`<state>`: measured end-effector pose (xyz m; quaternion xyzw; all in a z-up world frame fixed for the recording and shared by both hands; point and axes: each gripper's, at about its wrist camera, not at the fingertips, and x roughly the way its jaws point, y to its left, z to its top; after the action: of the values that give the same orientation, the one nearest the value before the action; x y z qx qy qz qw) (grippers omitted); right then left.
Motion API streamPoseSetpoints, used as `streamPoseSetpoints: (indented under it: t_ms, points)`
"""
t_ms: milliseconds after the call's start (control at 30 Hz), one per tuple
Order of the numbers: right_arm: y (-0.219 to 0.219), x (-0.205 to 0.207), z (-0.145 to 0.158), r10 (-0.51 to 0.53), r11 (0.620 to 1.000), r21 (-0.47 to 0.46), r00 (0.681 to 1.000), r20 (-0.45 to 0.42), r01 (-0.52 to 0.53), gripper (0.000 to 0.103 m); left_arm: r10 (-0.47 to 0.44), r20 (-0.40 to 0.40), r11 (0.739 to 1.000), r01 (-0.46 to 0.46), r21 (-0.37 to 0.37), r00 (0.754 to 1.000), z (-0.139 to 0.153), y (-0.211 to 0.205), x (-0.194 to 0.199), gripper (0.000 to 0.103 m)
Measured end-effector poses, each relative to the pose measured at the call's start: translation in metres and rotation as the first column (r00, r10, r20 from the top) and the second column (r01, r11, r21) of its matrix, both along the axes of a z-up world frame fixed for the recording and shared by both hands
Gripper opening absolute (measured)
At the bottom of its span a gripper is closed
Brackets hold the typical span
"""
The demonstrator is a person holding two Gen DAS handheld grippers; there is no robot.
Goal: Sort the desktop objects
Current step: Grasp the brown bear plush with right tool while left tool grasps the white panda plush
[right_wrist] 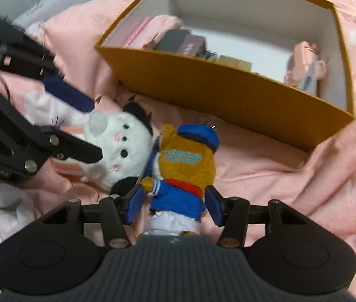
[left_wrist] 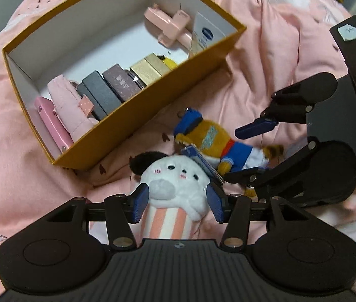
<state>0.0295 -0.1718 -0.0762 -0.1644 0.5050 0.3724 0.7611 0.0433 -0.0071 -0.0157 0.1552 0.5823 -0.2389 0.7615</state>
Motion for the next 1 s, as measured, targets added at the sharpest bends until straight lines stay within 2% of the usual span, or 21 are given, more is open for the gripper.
streamPoseSetpoints:
  t_ms: [200, 333, 400, 700, 867, 1000]
  points:
    - [0.016, -0.016, -0.017, 0.036, 0.994, -0.107, 0.993, 0.113, -0.024, 0.056, -0.071, -0.089, 0.991, 0.081, 0.104, 0.994, -0.019, -0.002, 0.001, 0.060]
    - [0.015, -0.013, -0.024, 0.008, 0.994, -0.106, 0.992, 0.124, 0.006, 0.051, -0.077, -0.116, 0.988, 0.091, 0.121, 0.990, -0.034, -0.007, 0.004, 0.066]
    - [0.011, -0.007, -0.028, -0.019, 0.996, -0.080, 0.995, 0.097, 0.027, 0.046, -0.058, -0.120, 0.988, 0.075, 0.136, 0.991, -0.039, -0.009, 0.007, 0.068]
    - [-0.020, 0.015, -0.036, -0.157, 0.985, 0.061, 0.987, -0.038, 0.159, 0.043, -0.035, -0.119, 0.981, 0.057, 0.188, 0.992, -0.053, -0.013, 0.006, 0.073]
    - [-0.041, 0.024, -0.033, -0.228, 0.957, 0.156, 0.967, -0.113, 0.244, 0.041, -0.048, -0.070, 0.973, 0.063, 0.220, 0.996, -0.055, -0.016, -0.005, 0.073]
    - [-0.049, 0.026, -0.027, -0.266, 0.931, 0.214, 0.951, -0.159, 0.296, 0.040, -0.003, -0.035, 0.980, 0.010, 0.198, 0.999, -0.049, -0.013, -0.008, 0.070]
